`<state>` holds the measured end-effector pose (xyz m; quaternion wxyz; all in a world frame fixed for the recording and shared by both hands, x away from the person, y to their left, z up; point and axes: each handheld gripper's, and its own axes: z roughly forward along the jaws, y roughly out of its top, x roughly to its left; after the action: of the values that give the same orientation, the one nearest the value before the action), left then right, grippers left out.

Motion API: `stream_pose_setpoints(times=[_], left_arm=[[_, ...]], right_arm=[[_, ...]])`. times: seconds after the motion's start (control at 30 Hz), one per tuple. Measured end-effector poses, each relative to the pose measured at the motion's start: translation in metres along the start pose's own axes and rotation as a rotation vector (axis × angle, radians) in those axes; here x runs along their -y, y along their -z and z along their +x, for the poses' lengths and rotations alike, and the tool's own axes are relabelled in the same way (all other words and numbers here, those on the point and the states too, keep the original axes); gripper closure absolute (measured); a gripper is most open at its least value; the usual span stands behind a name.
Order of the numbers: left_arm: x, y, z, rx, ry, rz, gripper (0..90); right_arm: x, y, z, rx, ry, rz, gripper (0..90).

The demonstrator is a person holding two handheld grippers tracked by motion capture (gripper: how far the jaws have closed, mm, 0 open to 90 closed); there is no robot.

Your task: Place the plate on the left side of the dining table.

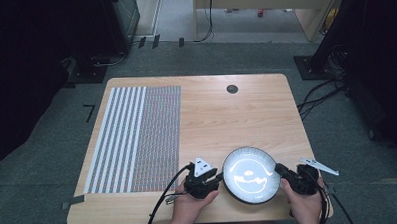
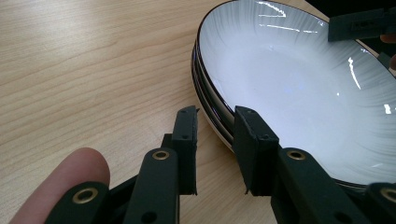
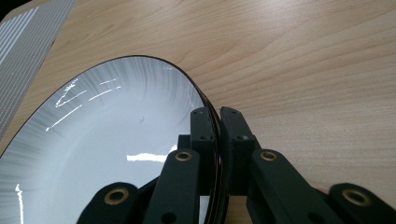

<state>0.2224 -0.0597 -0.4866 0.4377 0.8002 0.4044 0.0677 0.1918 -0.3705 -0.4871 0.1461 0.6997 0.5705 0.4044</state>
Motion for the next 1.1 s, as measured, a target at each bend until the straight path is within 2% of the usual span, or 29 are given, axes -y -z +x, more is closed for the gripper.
stream_pose_setpoints(times=[0.13,0.4,0.63,0.7,0.77,0.8,0.83,0.87,0.9,0.93,1.03,1.1], left_arm=[[0.001,0.0,0.0,0.0,-0.007,0.002,67.0],[0.001,-0.001,-0.002,-0.012,-0.015,0.002,69.0],[0.001,-0.001,-0.002,-0.013,-0.013,-0.002,66.4],[0.001,-0.001,0.0,-0.01,-0.006,-0.005,64.7],[0.001,-0.001,0.0,-0.012,-0.009,-0.003,64.9],[0.001,-0.001,0.0,-0.011,-0.011,-0.002,64.9],[0.001,-0.001,-0.001,-0.015,-0.014,-0.002,67.0],[0.001,-0.001,-0.001,-0.015,-0.014,-0.002,68.3],[0.001,-0.001,-0.003,-0.016,-0.017,-0.005,69.2],[0.001,-0.001,-0.003,-0.014,-0.018,-0.006,70.4],[0.002,-0.002,-0.004,-0.008,-0.024,-0.006,73.9],[0.002,-0.002,-0.003,0.0,-0.026,-0.002,76.5]], right_arm=[[-0.003,0.007,0.0,-0.01,-0.011,-0.036,89.5],[-0.003,0.007,-0.001,-0.021,-0.017,-0.027,89.5],[-0.005,0.011,-0.002,-0.025,-0.022,-0.05,90.0],[-0.01,0.019,-0.007,-0.045,-0.056,-0.093,90.0],[-0.012,0.022,-0.008,-0.036,-0.054,-0.097,90.0],[-0.012,0.022,-0.009,-0.038,-0.044,-0.092,90.0],[-0.012,0.021,-0.011,-0.059,-0.043,-0.058,90.0],[-0.012,0.021,-0.011,-0.059,-0.043,-0.058,90.0],[-0.011,0.017,-0.011,-0.071,-0.043,-0.027,89.2],[-0.01,0.015,-0.011,-0.081,-0.045,-0.013,83.3],[-0.009,0.012,-0.011,-0.086,-0.055,0.004,82.7],[-0.008,0.01,-0.008,-0.08,-0.039,0.021,82.6]])
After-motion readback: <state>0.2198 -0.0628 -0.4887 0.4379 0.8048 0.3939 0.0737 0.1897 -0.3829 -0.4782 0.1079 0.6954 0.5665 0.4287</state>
